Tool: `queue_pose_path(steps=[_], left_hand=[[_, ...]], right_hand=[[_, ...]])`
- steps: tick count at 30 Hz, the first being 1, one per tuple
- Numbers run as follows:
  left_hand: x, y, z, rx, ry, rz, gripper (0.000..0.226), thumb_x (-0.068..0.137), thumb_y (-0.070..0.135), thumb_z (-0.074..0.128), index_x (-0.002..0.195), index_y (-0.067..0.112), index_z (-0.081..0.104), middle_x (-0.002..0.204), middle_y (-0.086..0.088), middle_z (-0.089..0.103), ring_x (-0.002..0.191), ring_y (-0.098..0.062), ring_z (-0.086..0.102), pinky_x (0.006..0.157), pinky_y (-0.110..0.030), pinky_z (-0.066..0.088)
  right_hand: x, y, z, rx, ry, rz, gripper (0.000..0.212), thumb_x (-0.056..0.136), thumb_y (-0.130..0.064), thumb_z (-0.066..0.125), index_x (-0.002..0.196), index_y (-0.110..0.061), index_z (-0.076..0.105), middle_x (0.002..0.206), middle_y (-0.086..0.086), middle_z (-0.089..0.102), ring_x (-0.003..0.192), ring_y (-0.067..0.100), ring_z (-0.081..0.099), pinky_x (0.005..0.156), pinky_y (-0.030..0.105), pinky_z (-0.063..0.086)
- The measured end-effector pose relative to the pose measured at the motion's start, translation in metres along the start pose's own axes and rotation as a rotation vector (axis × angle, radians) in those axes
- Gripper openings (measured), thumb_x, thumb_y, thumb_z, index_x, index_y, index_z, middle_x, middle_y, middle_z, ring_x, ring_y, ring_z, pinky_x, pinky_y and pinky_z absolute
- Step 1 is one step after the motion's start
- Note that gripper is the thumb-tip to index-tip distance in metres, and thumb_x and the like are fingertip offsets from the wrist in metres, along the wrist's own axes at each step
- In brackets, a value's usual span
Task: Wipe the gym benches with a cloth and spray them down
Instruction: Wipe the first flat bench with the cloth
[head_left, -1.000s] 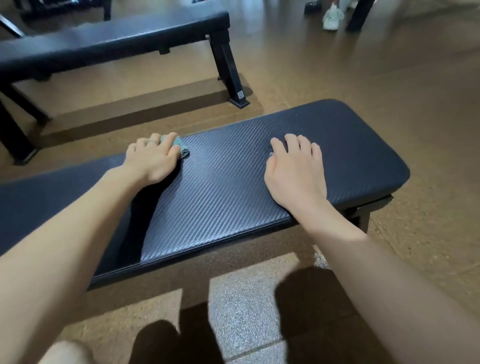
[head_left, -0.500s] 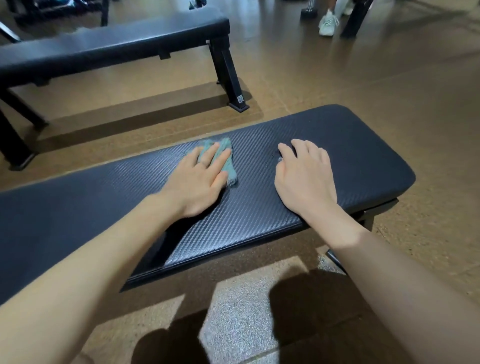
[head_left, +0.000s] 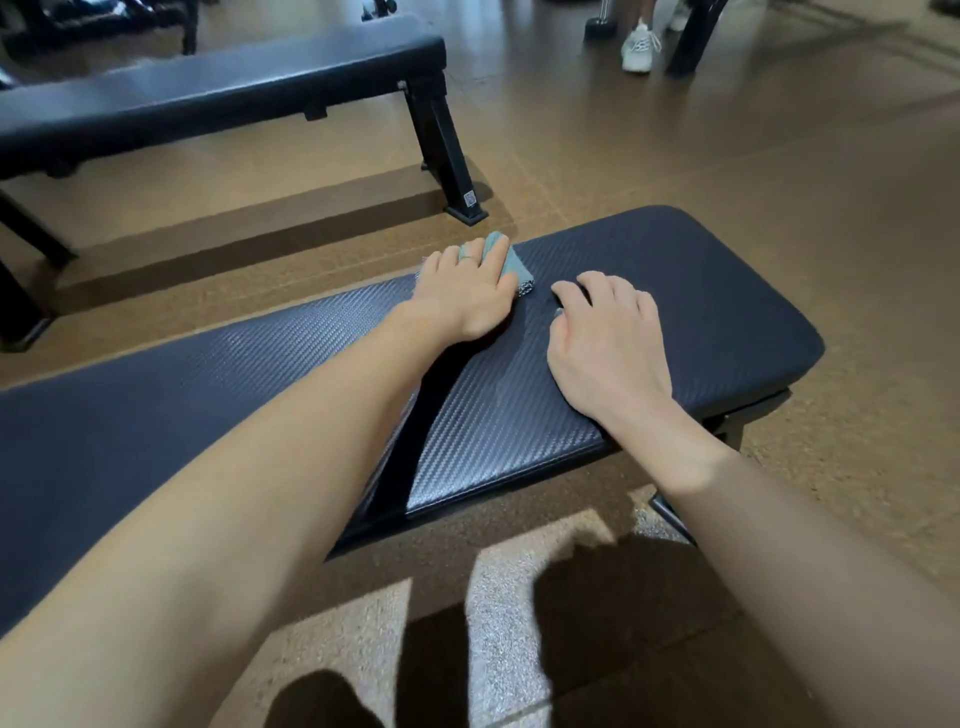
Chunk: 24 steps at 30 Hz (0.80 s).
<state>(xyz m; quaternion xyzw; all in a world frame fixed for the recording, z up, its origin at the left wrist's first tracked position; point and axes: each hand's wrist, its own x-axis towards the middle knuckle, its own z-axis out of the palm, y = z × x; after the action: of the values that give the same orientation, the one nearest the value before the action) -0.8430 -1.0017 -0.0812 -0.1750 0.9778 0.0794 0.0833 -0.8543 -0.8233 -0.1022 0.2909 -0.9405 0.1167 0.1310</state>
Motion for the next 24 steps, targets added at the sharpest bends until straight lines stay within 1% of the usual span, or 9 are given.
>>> queue_pose_path(steps=[2,5,8,11,15,17,19,21,24], left_hand=[[-0.041,-0.008,0.007,0.005,0.005,0.07,0.061,0.107,0.048,0.014,0.165,0.029,0.003,0.173,-0.002,0.0,0.159,-0.029,0.0,0.128,-0.043,0.0],[-0.132,-0.021,0.019,0.049,0.028,0.21,0.071,0.098,0.056,-0.001,0.164,0.031,-0.002,0.172,0.006,-0.009,0.159,-0.022,-0.01,0.127,-0.038,-0.009],[-0.191,-0.027,0.027,0.05,0.022,0.241,0.067,0.098,0.057,-0.005,0.162,0.037,-0.008,0.168,0.015,-0.019,0.156,-0.013,-0.021,0.125,-0.032,-0.017],[-0.171,-0.02,0.028,0.07,0.03,0.195,0.07,0.095,0.058,-0.006,0.162,0.038,-0.008,0.169,0.013,-0.016,0.157,-0.016,-0.017,0.127,-0.035,-0.013],[-0.096,0.007,0.018,0.053,-0.004,0.112,0.059,0.108,0.048,0.012,0.164,0.034,-0.003,0.173,0.003,-0.007,0.159,-0.024,-0.009,0.128,-0.041,-0.006],[-0.092,0.019,0.019,0.042,0.008,0.083,0.059,0.109,0.046,0.014,0.164,0.032,-0.001,0.173,0.002,-0.007,0.159,-0.025,-0.008,0.127,-0.041,-0.006],[-0.124,0.016,0.026,0.058,0.03,0.116,0.06,0.108,0.049,0.009,0.165,0.031,-0.001,0.173,0.004,-0.007,0.159,-0.023,-0.009,0.128,-0.041,-0.006],[-0.178,0.003,0.035,0.059,0.058,0.192,0.063,0.105,0.051,0.002,0.164,0.032,-0.003,0.172,0.008,-0.01,0.158,-0.017,-0.014,0.128,-0.039,-0.007],[-0.239,-0.019,0.044,0.103,0.091,0.253,0.059,0.109,0.049,0.01,0.164,0.032,-0.002,0.172,0.01,-0.006,0.158,-0.014,-0.011,0.128,-0.039,-0.002]], right_hand=[[-0.001,0.001,0.0,0.013,0.012,-0.005,0.041,0.099,-0.028,0.035,0.13,-0.018,0.06,0.13,0.005,0.058,0.123,0.029,0.05,0.104,0.047,0.038],[-0.002,0.001,0.0,0.017,0.003,-0.015,0.045,0.098,-0.029,0.031,0.131,-0.016,0.059,0.132,0.007,0.057,0.126,0.031,0.049,0.107,0.049,0.037],[-0.004,0.001,0.001,0.016,-0.004,-0.023,0.048,0.099,-0.03,0.028,0.133,-0.015,0.058,0.135,0.008,0.056,0.129,0.033,0.047,0.11,0.052,0.035],[-0.002,0.0,0.003,0.002,0.005,-0.025,0.046,0.098,-0.03,0.029,0.129,-0.015,0.059,0.13,0.008,0.058,0.124,0.033,0.049,0.106,0.051,0.037],[0.0,0.001,0.001,0.018,0.006,-0.007,0.044,0.098,-0.028,0.032,0.13,-0.017,0.06,0.129,0.005,0.059,0.123,0.03,0.05,0.104,0.047,0.037],[0.0,0.004,0.0,0.036,0.002,-0.016,0.044,0.098,-0.027,0.033,0.131,-0.017,0.06,0.131,0.005,0.059,0.124,0.029,0.05,0.105,0.046,0.037],[0.0,0.007,0.0,0.073,-0.012,-0.024,0.043,0.099,-0.025,0.036,0.133,-0.016,0.06,0.135,0.006,0.058,0.128,0.028,0.049,0.108,0.046,0.035],[0.0,0.01,-0.001,0.112,-0.043,-0.032,0.041,0.099,-0.022,0.037,0.132,-0.013,0.06,0.137,0.006,0.057,0.13,0.028,0.048,0.111,0.045,0.034],[0.009,0.021,-0.016,0.155,-0.116,-0.075,0.034,0.101,-0.024,0.039,0.121,-0.01,0.063,0.126,0.007,0.061,0.12,0.029,0.053,0.103,0.044,0.038]])
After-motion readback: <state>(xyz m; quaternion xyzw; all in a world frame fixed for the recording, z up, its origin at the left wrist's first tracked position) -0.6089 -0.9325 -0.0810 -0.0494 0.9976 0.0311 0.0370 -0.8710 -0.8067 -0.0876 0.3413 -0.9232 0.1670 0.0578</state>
